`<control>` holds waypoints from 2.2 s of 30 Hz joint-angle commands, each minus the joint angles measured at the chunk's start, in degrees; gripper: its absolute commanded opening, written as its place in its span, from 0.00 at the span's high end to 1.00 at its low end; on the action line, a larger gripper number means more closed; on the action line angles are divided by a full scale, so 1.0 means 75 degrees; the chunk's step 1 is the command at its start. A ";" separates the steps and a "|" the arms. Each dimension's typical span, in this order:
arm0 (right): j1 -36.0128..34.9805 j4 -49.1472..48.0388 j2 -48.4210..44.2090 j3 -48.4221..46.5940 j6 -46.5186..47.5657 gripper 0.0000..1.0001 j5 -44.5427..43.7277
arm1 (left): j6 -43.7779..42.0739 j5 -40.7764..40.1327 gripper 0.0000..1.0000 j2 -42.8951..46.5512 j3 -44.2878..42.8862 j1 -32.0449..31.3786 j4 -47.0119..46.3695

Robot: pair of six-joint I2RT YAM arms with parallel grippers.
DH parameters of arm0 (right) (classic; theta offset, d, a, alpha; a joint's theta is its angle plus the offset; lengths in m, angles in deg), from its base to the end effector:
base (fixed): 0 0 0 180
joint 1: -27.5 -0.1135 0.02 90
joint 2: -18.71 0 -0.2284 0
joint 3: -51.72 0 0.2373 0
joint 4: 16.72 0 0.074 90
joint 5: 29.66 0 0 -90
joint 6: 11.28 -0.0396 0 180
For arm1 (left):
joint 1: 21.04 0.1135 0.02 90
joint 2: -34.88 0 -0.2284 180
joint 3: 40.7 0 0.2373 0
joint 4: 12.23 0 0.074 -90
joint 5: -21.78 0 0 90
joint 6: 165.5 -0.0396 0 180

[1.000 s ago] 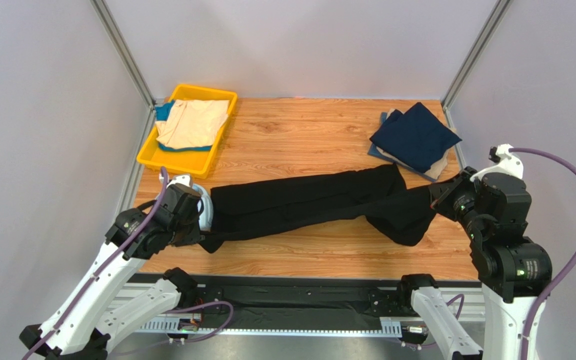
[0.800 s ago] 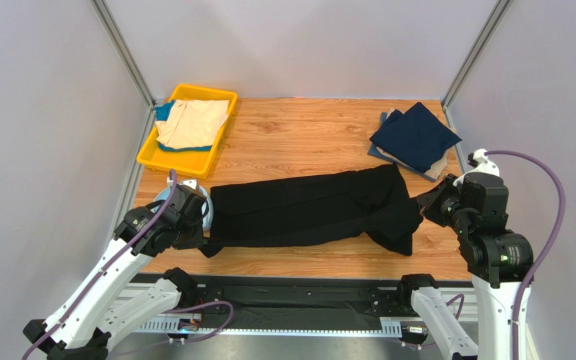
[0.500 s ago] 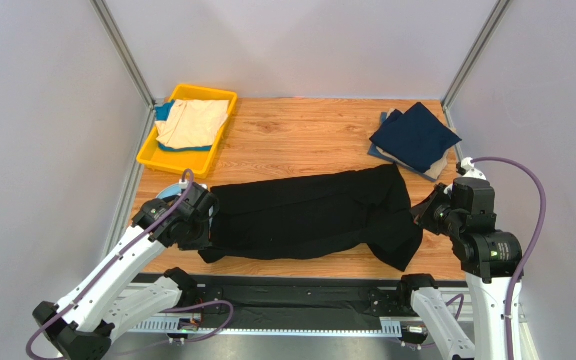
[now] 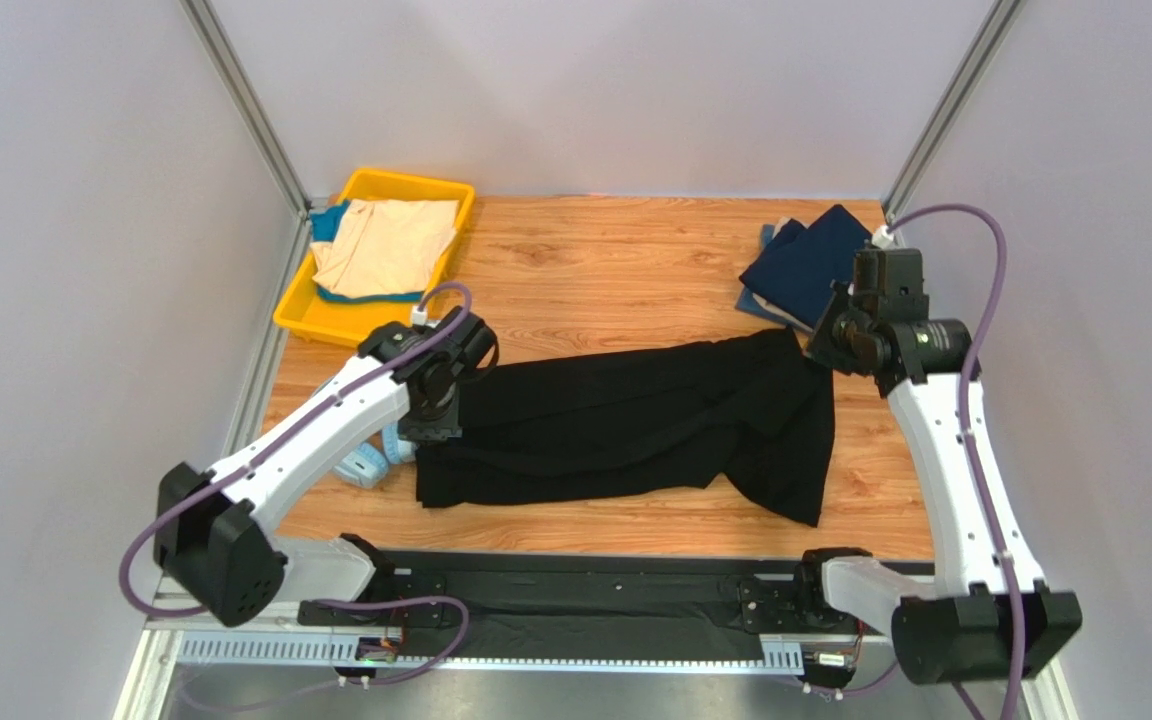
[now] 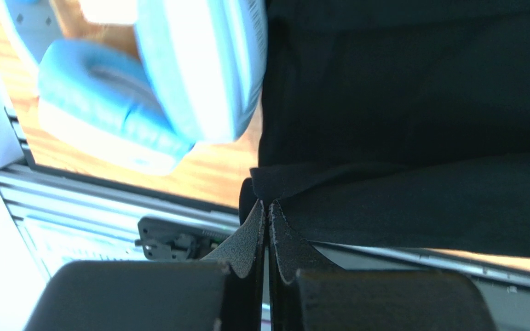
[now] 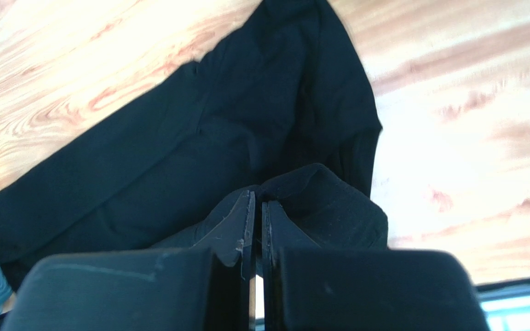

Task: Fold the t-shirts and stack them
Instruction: Fold the other side of the tshirt into a rectangle

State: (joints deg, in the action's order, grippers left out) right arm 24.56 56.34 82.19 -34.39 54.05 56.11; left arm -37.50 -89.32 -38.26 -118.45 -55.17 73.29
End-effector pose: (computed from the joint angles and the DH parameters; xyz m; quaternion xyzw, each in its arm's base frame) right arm 0.2092 0.0078 0.3217 0.1895 0.9211 0.0470 0.3368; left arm 0.1800 -0.1048 0.2416 -0.0476 0.9790 0.1017 0.1704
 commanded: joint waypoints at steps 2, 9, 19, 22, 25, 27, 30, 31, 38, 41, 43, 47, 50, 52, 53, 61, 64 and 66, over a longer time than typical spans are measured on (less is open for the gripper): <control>-0.0007 -0.0780 0.0886 -0.0854 0.0546 1.00 -0.0326 | -0.0543 -0.0069 1.00 -0.0840 -0.0327 0.0179 -0.0520; -0.0018 -0.0839 0.1554 -0.1241 0.0582 1.00 -0.0187 | -0.0777 -0.0339 1.00 -0.0911 -0.0175 0.0402 -0.0426; -0.0018 -0.0886 0.1941 -0.1229 0.0559 1.00 -0.0315 | -0.1351 -0.0374 1.00 -0.1472 -0.0104 0.0789 -0.0648; -0.0030 -0.0886 0.2164 -0.1323 0.0535 1.00 -0.0233 | -0.1503 -0.0351 1.00 -0.1894 -0.0245 0.0801 -0.0789; -0.0042 -0.0898 0.2340 -0.1405 0.0511 1.00 -0.0256 | -0.1608 -0.0386 1.00 -0.2316 -0.0456 0.0812 -0.0824; -0.0042 -0.0898 0.2422 -0.1440 0.0535 1.00 -0.0291 | -0.1621 -0.0362 1.00 -0.2469 -0.0619 0.0812 -0.0766; -0.0077 -0.0898 0.2539 -0.1476 0.0558 1.00 -0.0444 | -0.1621 -0.0444 1.00 -0.2506 -0.0679 0.0824 -0.0743; -0.0088 -0.0898 0.2632 -0.1487 0.0570 1.00 -0.0479 | -0.1621 -0.0479 1.00 -0.2470 -0.0679 0.0836 -0.0754; -0.0299 -0.0839 0.2961 -0.1511 0.0582 1.00 -0.0572 | -0.1679 -0.0585 1.00 -0.2540 -0.0644 0.0976 -0.0778; -0.0335 -0.0839 0.2961 -0.1476 0.0582 1.00 -0.0690 | -0.1750 -0.0608 1.00 -0.2646 -0.0667 0.1012 -0.0836; -0.0334 -0.0827 0.2915 -0.1476 0.0582 1.00 -0.0795 | -0.1785 -0.0608 1.00 -0.2716 -0.0725 0.1035 -0.0871; -0.0335 -0.0804 0.2821 -0.1441 0.0605 1.00 -0.1018 | -0.1926 -0.0585 1.00 -0.2903 -0.0936 0.1070 -0.0930; -0.0335 -0.0769 0.2856 -0.1464 0.0617 1.00 -0.1112 | -0.2008 -0.0596 0.88 -0.3114 -0.1158 0.1082 -0.0895; -0.0335 -0.0746 0.2891 -0.1499 0.0605 1.00 -0.1123 | -0.1973 -0.0760 0.85 -0.3173 -0.1241 0.1082 -0.0848; -0.0335 -0.0745 0.2903 -0.1499 0.0617 1.00 -0.1135 | -0.1949 -0.0819 0.80 -0.3162 -0.1299 0.1082 -0.0836; -0.0335 -0.0921 0.3254 -0.1698 0.0535 1.00 -0.0983 | -0.1996 -0.1018 0.80 -0.3244 -0.1581 0.1164 -0.0684; -0.0335 -0.0956 0.3476 -0.1722 0.0500 1.00 -0.1006 | -0.1961 -0.1147 0.79 -0.3244 -0.1686 0.1164 -0.0567; -0.0346 -0.0956 0.3594 -0.1745 0.0488 1.00 -0.1123 | -0.1868 -0.1322 0.79 -0.3209 -0.1838 0.1164 -0.0380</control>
State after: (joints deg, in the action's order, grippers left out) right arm 22.18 51.57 107.63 -44.97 57.70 49.45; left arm -51.64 -96.03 -62.57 -129.30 -46.71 67.87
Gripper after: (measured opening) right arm 0.014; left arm 0.209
